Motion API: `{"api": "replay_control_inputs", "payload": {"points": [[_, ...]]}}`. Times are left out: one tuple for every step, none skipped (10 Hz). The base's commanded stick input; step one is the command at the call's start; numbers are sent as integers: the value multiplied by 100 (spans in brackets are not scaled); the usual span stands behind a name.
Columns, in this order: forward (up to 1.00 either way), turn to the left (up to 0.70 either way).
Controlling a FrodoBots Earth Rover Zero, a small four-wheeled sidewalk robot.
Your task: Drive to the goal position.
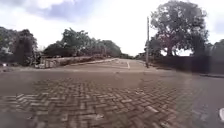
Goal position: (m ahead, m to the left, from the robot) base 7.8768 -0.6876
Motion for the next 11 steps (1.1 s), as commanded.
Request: {"api": "replay_control_inputs", "payload": {"points": [[70,0],[70,0],[70,0],[70,0],[70,0],[70,0],[70,0],[70,0],[70,0],[70,0],[70,0]]}}
